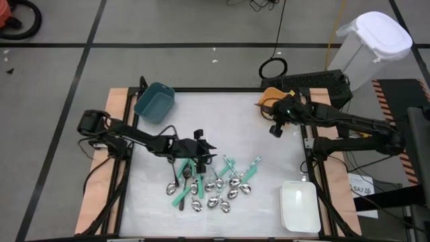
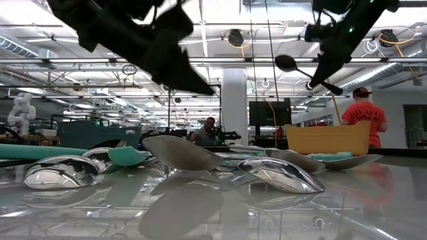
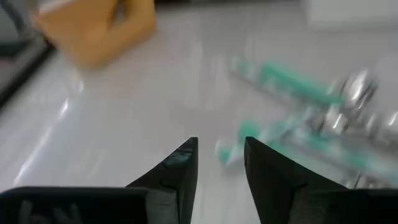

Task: Sort silverware by color (type)
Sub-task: Put the black spoon into the yellow bin

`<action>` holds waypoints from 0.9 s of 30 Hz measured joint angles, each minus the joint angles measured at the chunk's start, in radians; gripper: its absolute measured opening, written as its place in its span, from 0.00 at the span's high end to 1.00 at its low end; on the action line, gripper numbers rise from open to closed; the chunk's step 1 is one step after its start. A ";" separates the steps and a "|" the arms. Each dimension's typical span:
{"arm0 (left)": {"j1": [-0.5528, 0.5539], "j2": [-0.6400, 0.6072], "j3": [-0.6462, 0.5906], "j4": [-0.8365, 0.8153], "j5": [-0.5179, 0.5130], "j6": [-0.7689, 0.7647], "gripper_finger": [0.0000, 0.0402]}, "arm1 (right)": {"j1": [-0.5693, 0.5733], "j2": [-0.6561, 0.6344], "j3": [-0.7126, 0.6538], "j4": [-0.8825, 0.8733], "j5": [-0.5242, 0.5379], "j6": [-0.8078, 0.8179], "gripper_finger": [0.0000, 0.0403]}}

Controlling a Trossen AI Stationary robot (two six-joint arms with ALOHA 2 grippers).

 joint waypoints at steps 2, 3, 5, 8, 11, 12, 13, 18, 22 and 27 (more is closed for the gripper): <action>-0.011 -0.035 -0.013 -0.023 0.000 0.000 0.67 | -0.058 0.027 0.000 0.001 -0.024 -0.029 1.00; -0.018 -0.039 -0.013 -0.016 0.000 0.000 0.67 | -0.089 0.043 0.000 0.002 -0.041 -0.042 1.00; -0.029 -0.039 -0.009 0.001 0.003 0.002 0.67 | -0.148 0.077 0.000 0.002 -0.061 -0.070 1.00; -0.047 -0.037 -0.010 -0.011 0.005 0.006 0.67 | -0.226 0.137 0.000 0.002 -0.078 -0.098 1.00; -0.051 -0.027 -0.010 -0.036 0.009 0.006 0.67 | -0.283 0.190 0.000 0.000 -0.077 -0.113 1.00; -0.050 -0.026 -0.010 -0.054 0.010 0.004 0.67 | -0.298 0.206 0.000 -0.003 -0.077 -0.117 1.00; -0.049 -0.025 -0.011 -0.060 0.016 0.004 0.67 | -0.310 0.219 0.000 -0.004 -0.077 -0.122 1.00; -0.050 -0.026 -0.010 -0.064 0.035 0.007 0.67 | -0.363 0.272 0.000 -0.008 -0.076 -0.152 1.00; -0.049 -0.026 -0.010 -0.064 0.039 0.007 0.67 | -0.398 0.305 0.000 -0.031 -0.072 -0.188 0.99; -0.050 -0.026 -0.010 -0.060 0.062 0.008 0.67 | -0.435 0.331 0.000 -0.049 -0.072 -0.220 0.99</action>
